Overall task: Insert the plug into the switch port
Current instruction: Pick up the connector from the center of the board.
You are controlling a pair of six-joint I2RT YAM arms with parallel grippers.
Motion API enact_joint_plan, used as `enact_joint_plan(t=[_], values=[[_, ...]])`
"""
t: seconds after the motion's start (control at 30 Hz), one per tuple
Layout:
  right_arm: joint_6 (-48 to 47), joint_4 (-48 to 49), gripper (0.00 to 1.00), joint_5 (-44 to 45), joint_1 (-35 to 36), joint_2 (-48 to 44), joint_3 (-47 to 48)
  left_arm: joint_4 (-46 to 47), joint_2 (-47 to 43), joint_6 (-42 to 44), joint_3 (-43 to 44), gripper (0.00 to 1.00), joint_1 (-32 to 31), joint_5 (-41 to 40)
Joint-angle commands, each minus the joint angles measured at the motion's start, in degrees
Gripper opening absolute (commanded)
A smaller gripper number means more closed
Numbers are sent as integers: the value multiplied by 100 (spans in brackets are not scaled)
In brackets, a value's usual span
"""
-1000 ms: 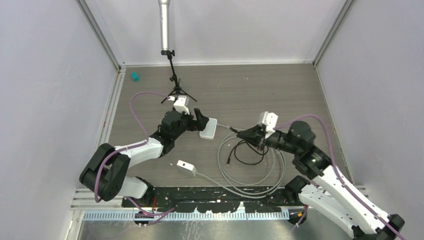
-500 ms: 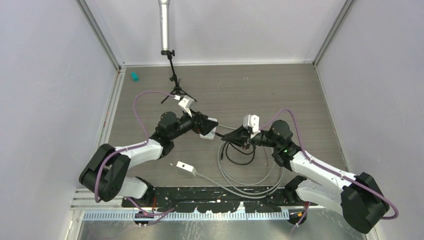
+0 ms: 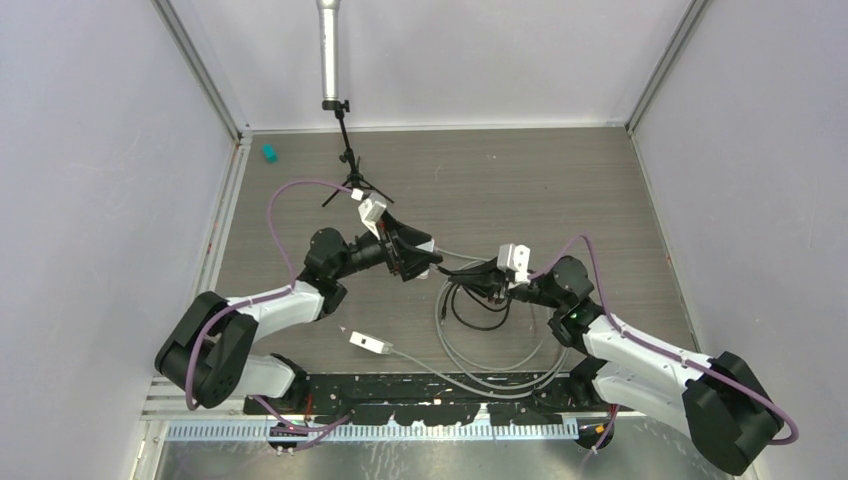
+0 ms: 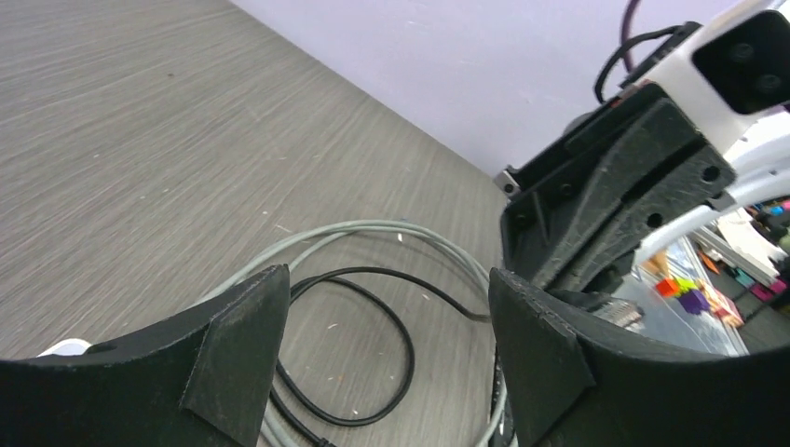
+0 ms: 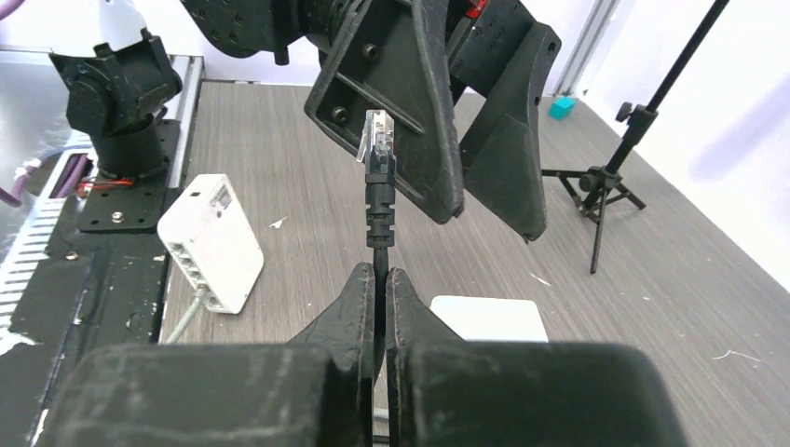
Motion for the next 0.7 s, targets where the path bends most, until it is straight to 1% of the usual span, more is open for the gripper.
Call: enact_joint_plan(t=[0.0, 0.1, 0.17, 0.33, 0.67], values=[[-500, 535, 1, 531, 213, -276, -137, 544, -161, -4, 90, 79, -86, 595], [-1335, 221, 1, 517, 477, -398, -204, 546, -49, 52, 160, 79, -143, 745], [-1767, 46, 1, 734, 712, -479, -254, 546, 30, 82, 211, 78, -193, 821], [-2584, -194, 1, 1355, 1032, -718, -409, 546, 112, 178, 250, 76, -279, 910], [-3381, -545, 1, 2445, 1644, -738, -411, 546, 135, 275, 273, 72, -344, 1025]])
